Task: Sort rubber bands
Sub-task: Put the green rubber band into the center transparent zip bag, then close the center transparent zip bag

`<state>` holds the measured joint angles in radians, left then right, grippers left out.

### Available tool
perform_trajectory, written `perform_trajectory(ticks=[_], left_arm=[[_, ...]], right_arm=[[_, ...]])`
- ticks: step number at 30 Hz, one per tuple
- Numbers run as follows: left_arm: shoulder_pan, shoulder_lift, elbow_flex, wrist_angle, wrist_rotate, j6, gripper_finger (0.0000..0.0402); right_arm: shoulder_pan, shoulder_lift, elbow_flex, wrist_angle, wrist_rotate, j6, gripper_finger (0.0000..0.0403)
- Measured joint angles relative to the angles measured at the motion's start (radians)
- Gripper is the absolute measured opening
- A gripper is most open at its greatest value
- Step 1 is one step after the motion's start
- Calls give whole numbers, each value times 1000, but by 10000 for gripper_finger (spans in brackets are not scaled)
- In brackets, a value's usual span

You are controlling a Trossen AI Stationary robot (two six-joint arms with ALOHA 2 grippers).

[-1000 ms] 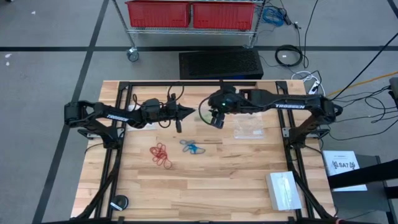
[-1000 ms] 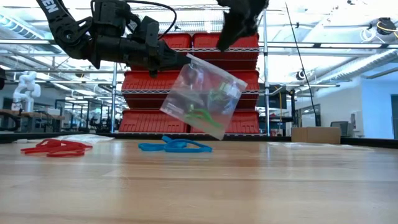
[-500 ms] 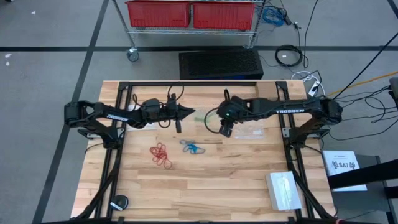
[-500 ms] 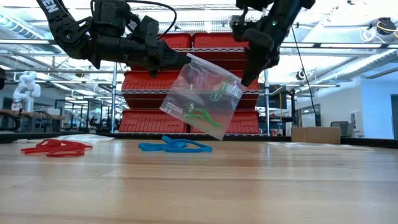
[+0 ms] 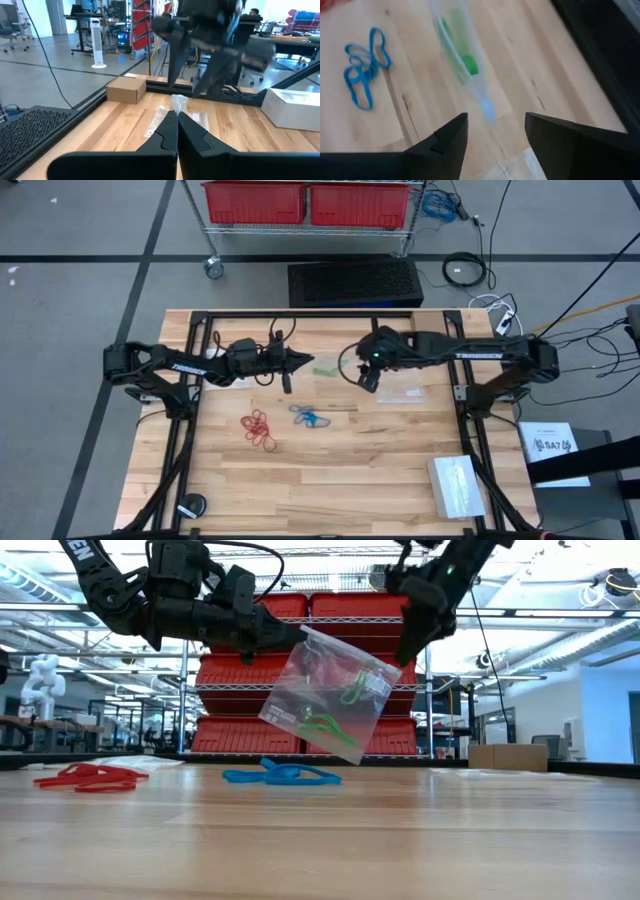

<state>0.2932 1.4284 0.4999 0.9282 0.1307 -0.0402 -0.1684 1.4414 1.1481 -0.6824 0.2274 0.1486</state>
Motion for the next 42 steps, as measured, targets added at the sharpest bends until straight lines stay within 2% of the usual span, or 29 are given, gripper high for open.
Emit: perform_trajectory(ticks=[5, 10, 11, 16, 19, 25, 28, 31, 36, 42], left_arm=[[0, 0, 0, 5, 0, -5, 0], [0, 0, 0, 0, 0, -5, 0], [0, 0, 0, -4, 0, -4, 0], [-5, 0, 0, -34, -13, -5, 0], [-31, 7, 0, -25, -48, -6, 0], [-68, 8, 0, -34, -138, -6, 0], [-68, 8, 0, -33, -146, -6, 5], [-65, 7, 0, -34, -162, -6, 22], [-47, -4, 0, -66, -170, -5, 68], [-16, -45, 0, -175, -236, -5, 129]], right_arm=[[-2, 68, 0, 49, -46, -70, 139], [-2, 61, -1, 66, -46, -76, 24], [-2, 53, -1, 67, -46, -75, 15], [-2, 35, -1, 137, -48, -67, 13], [-3, 58, 1, 210, -110, -93, 6], [0, 39, -1, 136, -103, -102, 6], [-1, 1, -1, 82, -95, -81, 6], [0, -48, -1, 34, -72, -42, 6], [-2, -114, 1, -25, 30, 17, 6], [-12, -91, 1, -78, 71, 62, 6]])
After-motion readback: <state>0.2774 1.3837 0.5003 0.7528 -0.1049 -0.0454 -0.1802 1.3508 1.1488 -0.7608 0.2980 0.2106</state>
